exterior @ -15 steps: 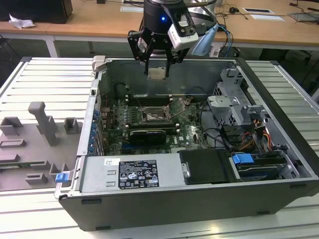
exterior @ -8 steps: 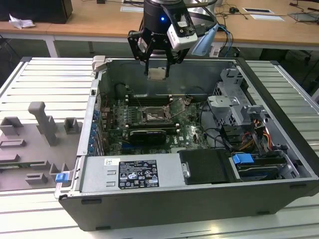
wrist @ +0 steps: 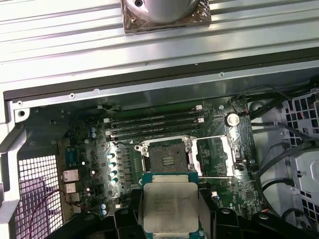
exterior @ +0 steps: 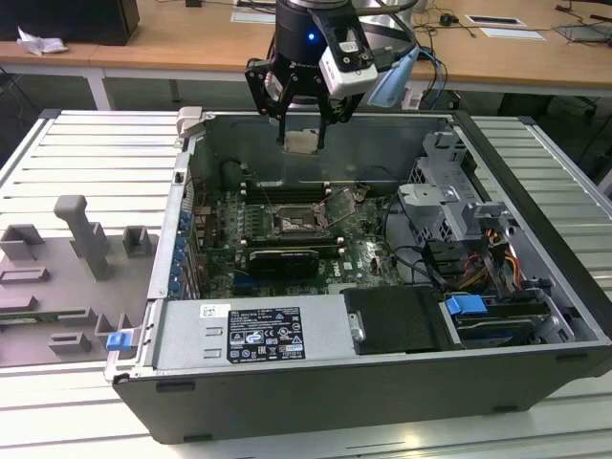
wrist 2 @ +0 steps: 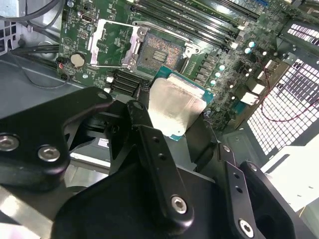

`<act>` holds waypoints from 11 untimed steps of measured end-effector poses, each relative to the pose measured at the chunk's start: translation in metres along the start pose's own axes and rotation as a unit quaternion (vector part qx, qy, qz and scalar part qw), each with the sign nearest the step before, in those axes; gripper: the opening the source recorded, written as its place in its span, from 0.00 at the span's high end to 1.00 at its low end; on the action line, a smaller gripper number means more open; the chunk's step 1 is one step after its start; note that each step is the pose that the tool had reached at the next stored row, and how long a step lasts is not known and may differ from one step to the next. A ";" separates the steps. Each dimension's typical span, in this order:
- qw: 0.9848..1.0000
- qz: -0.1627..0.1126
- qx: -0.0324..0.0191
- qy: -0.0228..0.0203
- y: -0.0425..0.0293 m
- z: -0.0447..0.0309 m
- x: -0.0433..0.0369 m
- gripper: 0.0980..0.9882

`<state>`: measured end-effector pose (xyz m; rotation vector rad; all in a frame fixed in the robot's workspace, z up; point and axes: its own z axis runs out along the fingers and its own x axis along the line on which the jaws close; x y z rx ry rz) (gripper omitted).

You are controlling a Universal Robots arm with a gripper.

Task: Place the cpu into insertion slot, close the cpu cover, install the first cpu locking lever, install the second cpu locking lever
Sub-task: 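Place the cpu into insertion slot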

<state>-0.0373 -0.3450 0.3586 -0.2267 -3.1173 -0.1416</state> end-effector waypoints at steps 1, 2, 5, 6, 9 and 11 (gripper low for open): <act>1.000 0.002 0.000 0.000 0.0000 0.0001 0.0000 0.51; 1.000 0.004 0.000 0.000 0.0000 0.0002 0.0000 0.51; 1.000 0.010 0.000 -0.001 0.0000 0.0004 0.0000 0.51; 1.000 0.012 0.000 -0.001 -0.0001 0.0005 0.0000 0.51; 1.000 0.018 0.000 -0.002 -0.0001 0.0007 0.0000 0.51; 1.000 0.020 0.000 -0.002 -0.0001 0.0007 0.0000 0.51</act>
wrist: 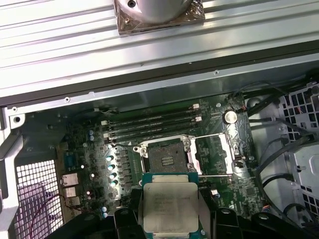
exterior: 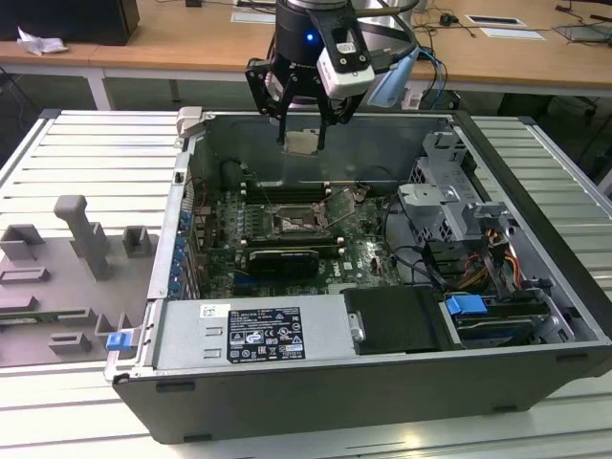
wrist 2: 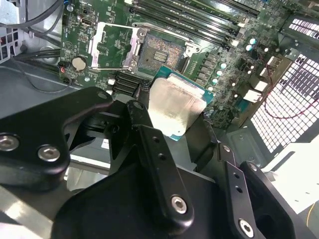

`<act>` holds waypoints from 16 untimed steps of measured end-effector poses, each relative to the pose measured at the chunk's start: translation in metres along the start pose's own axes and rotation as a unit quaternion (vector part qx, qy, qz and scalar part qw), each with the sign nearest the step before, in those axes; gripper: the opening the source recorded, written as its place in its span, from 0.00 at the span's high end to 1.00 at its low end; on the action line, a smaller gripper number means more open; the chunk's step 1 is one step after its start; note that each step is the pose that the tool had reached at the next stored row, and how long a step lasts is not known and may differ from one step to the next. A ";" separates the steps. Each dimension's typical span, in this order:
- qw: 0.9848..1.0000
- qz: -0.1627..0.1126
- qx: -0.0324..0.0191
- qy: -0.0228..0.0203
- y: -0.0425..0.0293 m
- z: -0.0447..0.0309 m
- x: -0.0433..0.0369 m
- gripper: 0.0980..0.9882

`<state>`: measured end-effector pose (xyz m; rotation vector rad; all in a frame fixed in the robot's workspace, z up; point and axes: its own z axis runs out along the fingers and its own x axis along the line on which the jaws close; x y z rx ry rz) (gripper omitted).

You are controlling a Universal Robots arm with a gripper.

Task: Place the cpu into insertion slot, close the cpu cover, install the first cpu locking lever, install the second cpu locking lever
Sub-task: 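Place the cpu into insertion slot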

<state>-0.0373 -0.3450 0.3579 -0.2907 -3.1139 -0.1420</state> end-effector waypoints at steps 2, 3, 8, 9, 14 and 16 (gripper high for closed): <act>1.000 0.003 0.000 0.000 0.0000 0.0000 0.0000 0.51; 1.000 0.005 0.000 0.000 0.0000 0.0000 0.0000 0.51; 1.000 0.014 0.000 -0.001 0.0000 0.0001 0.0000 0.51; 1.000 0.016 0.000 -0.001 0.0000 0.0001 0.0000 0.51; 1.000 0.025 0.000 -0.002 0.0000 0.0002 0.0000 0.51; 1.000 0.030 -0.001 -0.003 0.0000 0.0002 0.0000 0.51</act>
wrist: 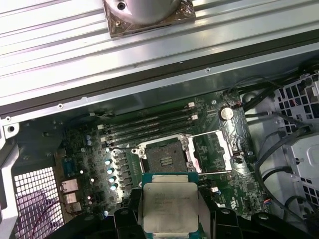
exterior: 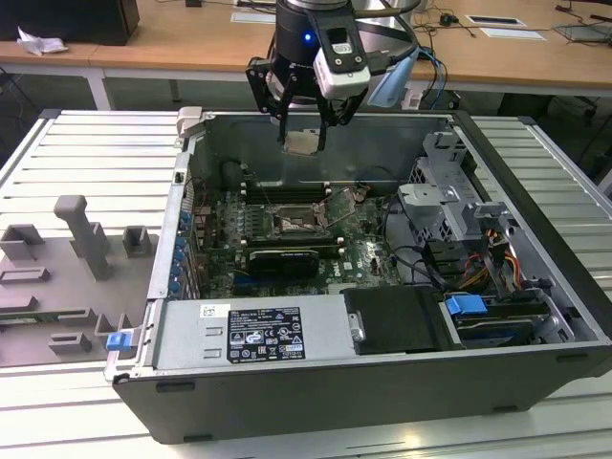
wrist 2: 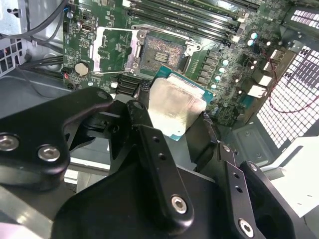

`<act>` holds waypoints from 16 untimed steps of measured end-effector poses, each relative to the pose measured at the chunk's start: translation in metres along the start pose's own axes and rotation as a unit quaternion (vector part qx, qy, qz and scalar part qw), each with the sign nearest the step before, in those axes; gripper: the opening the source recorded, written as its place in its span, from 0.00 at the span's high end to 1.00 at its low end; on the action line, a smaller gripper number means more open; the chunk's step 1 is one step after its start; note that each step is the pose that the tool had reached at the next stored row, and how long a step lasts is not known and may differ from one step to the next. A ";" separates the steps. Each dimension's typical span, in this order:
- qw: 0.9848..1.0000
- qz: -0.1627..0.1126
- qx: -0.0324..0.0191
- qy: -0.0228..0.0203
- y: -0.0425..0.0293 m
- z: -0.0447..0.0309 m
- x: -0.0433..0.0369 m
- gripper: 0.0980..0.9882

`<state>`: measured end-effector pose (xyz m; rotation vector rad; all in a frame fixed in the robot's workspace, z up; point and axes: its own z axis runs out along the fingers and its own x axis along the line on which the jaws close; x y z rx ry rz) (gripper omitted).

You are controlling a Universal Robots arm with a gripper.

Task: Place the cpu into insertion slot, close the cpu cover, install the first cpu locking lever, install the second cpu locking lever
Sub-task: 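Place the cpu into insertion slot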

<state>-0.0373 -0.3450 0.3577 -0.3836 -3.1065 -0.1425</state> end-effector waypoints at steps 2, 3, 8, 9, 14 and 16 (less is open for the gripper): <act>1.000 0.003 0.000 0.000 0.0000 0.0000 0.0000 0.51; 1.000 0.005 0.000 0.000 0.0000 0.0000 0.0000 0.51; 1.000 0.015 0.000 -0.001 0.0000 0.0002 0.0000 0.51; 1.000 0.017 0.000 -0.002 0.0000 0.0003 0.0000 0.51; 1.000 0.023 0.000 -0.002 0.0000 0.0004 0.0000 0.51; 1.000 0.028 -0.001 -0.002 0.0000 0.0005 0.0000 0.51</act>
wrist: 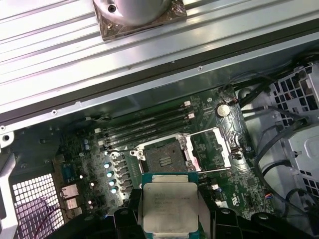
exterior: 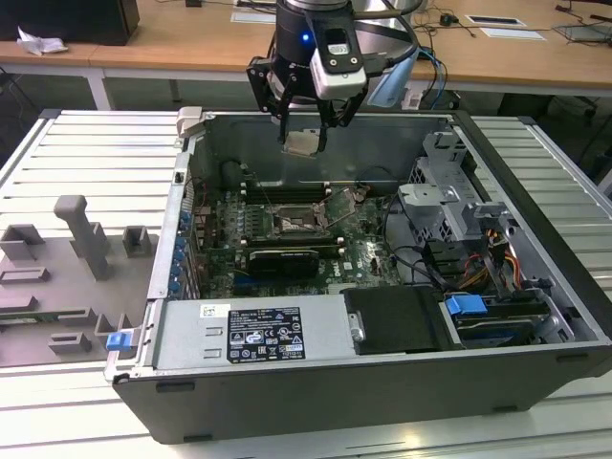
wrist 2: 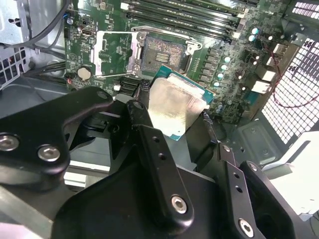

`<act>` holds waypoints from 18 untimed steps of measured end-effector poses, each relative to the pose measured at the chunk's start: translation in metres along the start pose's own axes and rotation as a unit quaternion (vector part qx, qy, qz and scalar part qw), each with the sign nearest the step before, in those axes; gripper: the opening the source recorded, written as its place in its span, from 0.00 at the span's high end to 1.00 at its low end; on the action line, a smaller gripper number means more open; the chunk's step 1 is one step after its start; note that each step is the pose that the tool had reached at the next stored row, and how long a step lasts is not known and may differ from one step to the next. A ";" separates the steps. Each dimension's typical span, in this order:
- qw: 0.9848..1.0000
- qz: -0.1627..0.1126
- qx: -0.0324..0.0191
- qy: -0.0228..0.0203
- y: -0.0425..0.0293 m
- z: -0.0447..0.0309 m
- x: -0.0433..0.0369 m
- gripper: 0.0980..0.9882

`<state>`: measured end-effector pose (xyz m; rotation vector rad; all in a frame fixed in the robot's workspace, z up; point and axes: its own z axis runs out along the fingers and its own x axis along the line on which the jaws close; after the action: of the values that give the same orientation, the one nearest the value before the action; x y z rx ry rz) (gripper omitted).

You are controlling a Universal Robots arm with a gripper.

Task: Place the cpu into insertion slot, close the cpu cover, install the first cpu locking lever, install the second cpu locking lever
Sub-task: 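Place the cpu into insertion slot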

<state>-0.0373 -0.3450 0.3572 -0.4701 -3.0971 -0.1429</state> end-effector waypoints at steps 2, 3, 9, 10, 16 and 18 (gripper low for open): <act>1.000 0.004 0.000 0.000 0.0000 0.0001 0.0000 0.51; 1.000 0.006 0.000 -0.001 0.0000 0.0001 0.0000 0.51; 1.000 0.016 0.000 -0.001 0.0000 0.0004 0.0000 0.51; 1.000 0.018 0.000 -0.002 0.0000 0.0005 0.0000 0.51; 1.000 0.027 -0.001 -0.002 -0.0001 0.0006 0.0000 0.51; 1.000 0.029 -0.001 -0.003 -0.0001 0.0007 0.0000 0.51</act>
<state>-0.0373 -0.3450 0.3565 -0.5606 -3.0847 -0.1433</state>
